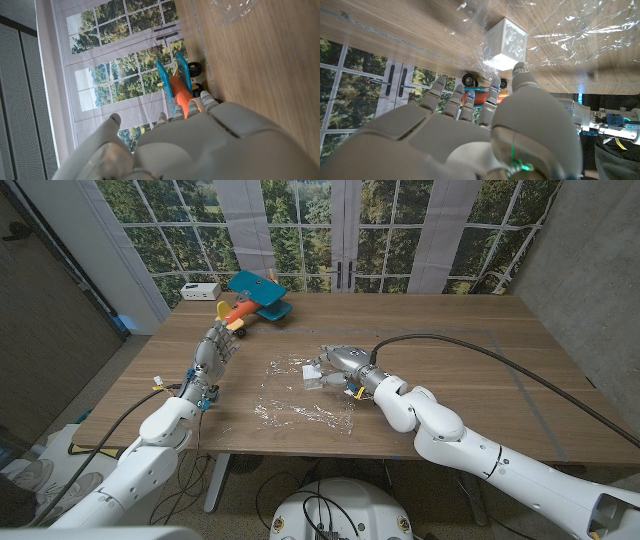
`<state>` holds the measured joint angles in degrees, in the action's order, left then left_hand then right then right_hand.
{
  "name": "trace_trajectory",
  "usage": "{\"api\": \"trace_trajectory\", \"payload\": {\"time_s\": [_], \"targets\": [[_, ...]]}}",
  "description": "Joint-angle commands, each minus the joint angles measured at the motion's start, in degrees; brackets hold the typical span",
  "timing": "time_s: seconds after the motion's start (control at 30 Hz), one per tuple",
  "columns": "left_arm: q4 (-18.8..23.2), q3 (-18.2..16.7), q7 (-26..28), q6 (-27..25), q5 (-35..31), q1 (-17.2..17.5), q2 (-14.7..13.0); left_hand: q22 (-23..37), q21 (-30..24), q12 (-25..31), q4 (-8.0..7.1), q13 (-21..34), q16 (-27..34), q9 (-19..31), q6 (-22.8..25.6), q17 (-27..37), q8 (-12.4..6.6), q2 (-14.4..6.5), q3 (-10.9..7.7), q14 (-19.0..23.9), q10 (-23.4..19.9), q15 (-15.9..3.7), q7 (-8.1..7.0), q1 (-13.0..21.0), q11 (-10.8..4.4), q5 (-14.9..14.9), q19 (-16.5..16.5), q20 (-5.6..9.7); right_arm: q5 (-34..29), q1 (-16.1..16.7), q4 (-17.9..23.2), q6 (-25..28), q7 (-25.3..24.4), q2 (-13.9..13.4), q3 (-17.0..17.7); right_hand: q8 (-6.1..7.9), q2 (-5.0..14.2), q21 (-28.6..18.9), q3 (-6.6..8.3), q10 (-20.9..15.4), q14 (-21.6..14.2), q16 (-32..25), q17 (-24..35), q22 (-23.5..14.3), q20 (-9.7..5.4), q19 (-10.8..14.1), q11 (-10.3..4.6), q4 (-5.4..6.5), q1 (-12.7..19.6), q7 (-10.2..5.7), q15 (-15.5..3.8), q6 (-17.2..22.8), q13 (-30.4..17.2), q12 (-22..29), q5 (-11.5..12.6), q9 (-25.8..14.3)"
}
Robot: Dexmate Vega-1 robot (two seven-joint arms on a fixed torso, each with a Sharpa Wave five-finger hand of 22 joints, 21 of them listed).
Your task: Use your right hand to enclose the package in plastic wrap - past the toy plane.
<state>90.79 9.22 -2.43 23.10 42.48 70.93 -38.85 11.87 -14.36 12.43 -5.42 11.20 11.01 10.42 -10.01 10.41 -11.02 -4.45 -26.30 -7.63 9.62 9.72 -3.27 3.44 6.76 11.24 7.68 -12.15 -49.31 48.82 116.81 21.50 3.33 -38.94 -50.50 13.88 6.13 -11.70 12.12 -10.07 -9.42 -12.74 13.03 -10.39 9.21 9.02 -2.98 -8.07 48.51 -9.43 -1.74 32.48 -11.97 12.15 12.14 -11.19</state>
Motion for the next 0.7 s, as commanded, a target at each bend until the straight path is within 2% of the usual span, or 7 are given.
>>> {"api": "trace_trajectory", "payload": {"time_s": [0.03,0.2,0.33,0.4,0.5,0.7], "targets": [[-0.44,0.34,-0.59,0.12,0.02,-0.62,0.0,0.07,0.23,-0.03,0.21,0.16,-0.13,0.11,-2.72,0.11,0.09,-0.03,-0.05,0.17,0.38,0.29,-0.27,0.27,0.18,0.03,-0.41,-0.07,-10.97,1.45,0.49,-0.79,-3.9,0.03,-0.93,0.09,-0.04,-0.48,0.38,-0.93,-0.44,-0.56,0.14,-0.06,-0.08,0.68,-0.14,-0.28,0.66,0.89,-0.24,0.5,-0.03,0.5,0.45,-0.12],[-0.65,0.39,-0.67,0.26,0.09,-0.73,0.11,0.07,0.24,-0.04,0.2,0.16,-0.14,0.11,-2.76,0.11,0.1,-0.03,-0.04,0.16,0.4,0.34,-0.27,0.26,0.19,0.03,-0.42,-0.08,-11.5,2.44,0.68,-2.13,-5.21,0.34,0.2,0.15,-0.2,-0.77,0.33,-2.15,-1.05,-0.82,0.21,-0.05,-0.7,1.6,-0.08,-0.03,0.12,1.76,-1.01,1.43,0.01,0.81,0.32,-0.11],[-0.81,0.31,-0.93,0.48,0.2,-0.69,0.04,0.07,0.23,-0.03,0.21,0.16,-0.14,0.11,-2.75,0.11,0.1,-0.02,-0.03,0.16,0.37,0.34,-0.25,0.26,0.11,0.03,-0.44,-0.07,-7.15,3.52,1.4,-4.82,-5.74,0.34,2.01,0.43,-0.17,-1.27,0.64,-3.42,-1.77,-1.02,0.17,-0.03,-1.14,3.23,-0.04,-0.14,0.18,1.4,-1.2,2.99,0.04,1.09,0.3,-0.1],[-0.88,0.26,-1.13,0.67,0.26,-0.7,0.03,0.07,0.23,-0.02,0.21,0.16,-0.13,0.11,-2.75,0.11,0.1,-0.02,-0.03,0.17,0.35,0.33,-0.22,0.26,0.1,0.03,-0.45,-0.07,-6.23,3.45,1.67,-5.83,-4.24,0.29,2.0,0.49,-0.06,-1.54,0.89,-3.79,-1.96,-1.03,0.11,-0.02,-1.39,4.11,0.03,-0.29,0.43,1.19,-1.31,3.55,0.06,1.13,0.34,-0.09],[-0.9,0.13,-1.49,0.93,0.37,-0.73,-0.09,0.07,0.23,-0.05,0.21,0.16,-0.13,0.11,-2.76,0.11,0.1,-0.03,-0.02,0.19,0.4,0.37,-0.21,0.25,0.12,0.03,-0.46,-0.07,-7.61,4.22,2.06,-5.46,-4.0,0.67,1.62,0.53,-0.06,-1.53,0.98,-4.11,-2.03,-1.02,0.09,-0.02,-1.44,4.21,-0.15,-0.31,0.47,1.05,-1.33,3.89,0.06,1.19,0.33,-0.08],[-0.66,-0.37,-2.89,1.14,1.26,-0.48,-0.7,0.08,0.23,-0.03,0.21,0.16,-0.13,0.11,-2.77,0.12,0.1,-0.02,-0.01,0.19,0.36,0.38,-0.23,0.25,0.1,0.03,-0.48,-0.08,-10.37,6.42,3.82,-4.06,-3.95,0.99,1.47,0.09,-1.28,-0.98,0.2,-3.79,-1.0,-0.6,0.11,-0.01,-1.17,3.28,-0.14,0.06,-0.77,2.07,-0.86,3.71,0.08,0.82,0.19,-0.05]]}}
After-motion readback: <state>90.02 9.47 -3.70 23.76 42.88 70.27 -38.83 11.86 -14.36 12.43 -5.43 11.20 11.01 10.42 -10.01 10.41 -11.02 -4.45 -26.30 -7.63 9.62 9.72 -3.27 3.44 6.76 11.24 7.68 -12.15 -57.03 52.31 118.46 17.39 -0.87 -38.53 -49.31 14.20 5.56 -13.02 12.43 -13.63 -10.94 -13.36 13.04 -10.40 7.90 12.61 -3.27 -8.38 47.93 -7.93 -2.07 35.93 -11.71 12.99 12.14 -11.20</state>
